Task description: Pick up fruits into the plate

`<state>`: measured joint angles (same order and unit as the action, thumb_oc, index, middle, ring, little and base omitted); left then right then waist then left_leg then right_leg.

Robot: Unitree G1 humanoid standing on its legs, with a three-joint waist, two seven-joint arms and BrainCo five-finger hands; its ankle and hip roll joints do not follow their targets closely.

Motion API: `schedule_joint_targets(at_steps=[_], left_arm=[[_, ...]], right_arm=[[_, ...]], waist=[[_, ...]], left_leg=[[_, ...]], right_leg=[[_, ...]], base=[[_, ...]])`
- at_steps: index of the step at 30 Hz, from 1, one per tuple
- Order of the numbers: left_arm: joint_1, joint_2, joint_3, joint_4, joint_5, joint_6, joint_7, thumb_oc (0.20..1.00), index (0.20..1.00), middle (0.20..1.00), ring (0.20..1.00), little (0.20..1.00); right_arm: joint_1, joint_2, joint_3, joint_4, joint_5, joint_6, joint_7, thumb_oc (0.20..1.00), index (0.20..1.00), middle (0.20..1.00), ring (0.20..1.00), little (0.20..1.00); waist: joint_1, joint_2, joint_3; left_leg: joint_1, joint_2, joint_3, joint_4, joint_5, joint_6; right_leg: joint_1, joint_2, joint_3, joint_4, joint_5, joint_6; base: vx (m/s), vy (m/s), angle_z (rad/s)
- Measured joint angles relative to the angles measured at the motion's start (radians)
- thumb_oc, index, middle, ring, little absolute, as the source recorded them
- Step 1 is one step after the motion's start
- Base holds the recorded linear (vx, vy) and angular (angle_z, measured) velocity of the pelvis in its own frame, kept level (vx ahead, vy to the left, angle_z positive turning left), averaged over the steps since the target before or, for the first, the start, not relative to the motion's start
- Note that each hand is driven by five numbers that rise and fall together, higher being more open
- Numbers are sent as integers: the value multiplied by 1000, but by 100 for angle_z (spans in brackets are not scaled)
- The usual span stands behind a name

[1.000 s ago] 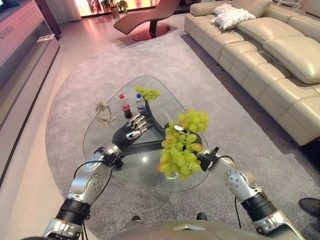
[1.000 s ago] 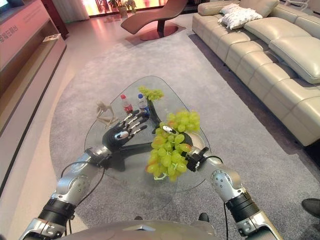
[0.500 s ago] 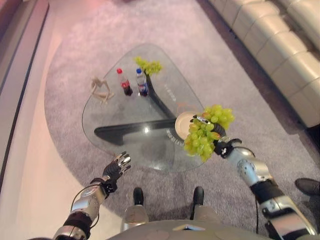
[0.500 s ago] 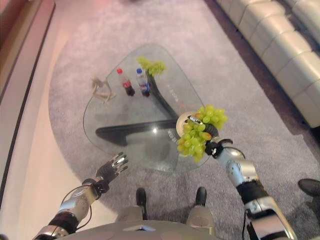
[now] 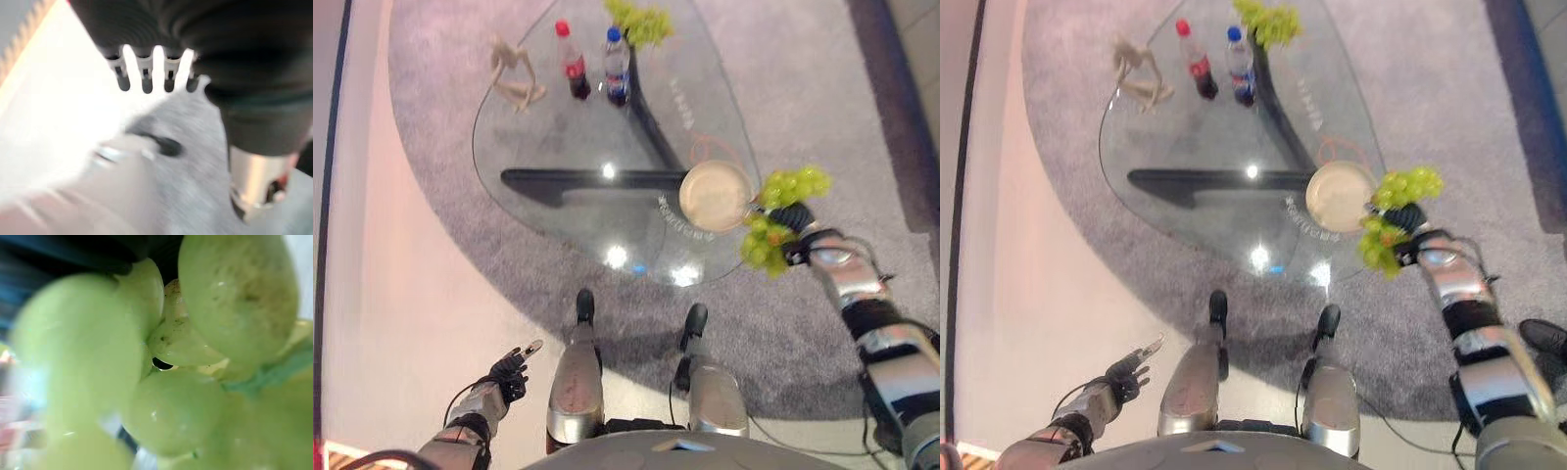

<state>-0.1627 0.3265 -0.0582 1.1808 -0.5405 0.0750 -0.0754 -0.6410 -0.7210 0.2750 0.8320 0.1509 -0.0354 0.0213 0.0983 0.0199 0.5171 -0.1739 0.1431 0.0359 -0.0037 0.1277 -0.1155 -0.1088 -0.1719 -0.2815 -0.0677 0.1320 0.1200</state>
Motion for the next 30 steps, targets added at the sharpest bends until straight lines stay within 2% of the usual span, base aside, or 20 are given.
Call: schedule_joint_targets(at_steps=[4,7,15,22,24,30], left_arm=[[-39,2,-82,-22,33,-30,-20,1000,1000,1000,1000,1000],[-51,9,-110,-50,33,-57,-15,1000,1000,1000,1000,1000],[-64,56,-165,-119,33,-58,20,1000,1000,1000,1000,1000],[-49,59,-218,-171,34,-68,40,1000,1000,1000,1000,1000],[-41,59,-235,-194,44,-79,48,1000,1000,1000,1000,1000],[-23,61,-260,-225,51,-82,49,1000,1000,1000,1000,1000]], right_arm=[[-100,-10,44,141,-127,26,-69,200,200,200,200,200],[-171,-17,71,148,-186,64,-131,200,200,200,200,200],[-309,-29,137,149,-302,135,-256,200,200,200,200,200],[-437,-57,206,159,-369,235,-390,200,200,200,200,200],[-444,-58,212,198,-372,267,-426,200,200,200,200,200],[-519,-64,214,268,-390,325,-482,200,200,200,200,200]], waist=[[32,5,22],[33,8,23],[65,12,24],[80,32,31],[96,39,33],[99,55,39]], left_leg=[[-70,-10,-15,23,2,3],[-169,-16,-37,68,0,5],[-337,-29,-71,136,6,12],[-467,-55,-83,199,-1,21],[-483,-64,-86,213,-4,23],[-537,-76,-80,236,-3,26]], right_leg=[[-64,-12,-5,32,-4,1],[-167,-25,-10,104,-29,-1],[-365,-61,-14,279,-97,-5],[-518,-103,1,401,-137,-9],[-544,-115,9,440,-155,-12],[-607,-130,24,474,-154,-10]], base=[[-22,-2,11],[-10,-32,9],[3,-29,9],[31,-7,7],[51,-20,7],[9,18,0]])
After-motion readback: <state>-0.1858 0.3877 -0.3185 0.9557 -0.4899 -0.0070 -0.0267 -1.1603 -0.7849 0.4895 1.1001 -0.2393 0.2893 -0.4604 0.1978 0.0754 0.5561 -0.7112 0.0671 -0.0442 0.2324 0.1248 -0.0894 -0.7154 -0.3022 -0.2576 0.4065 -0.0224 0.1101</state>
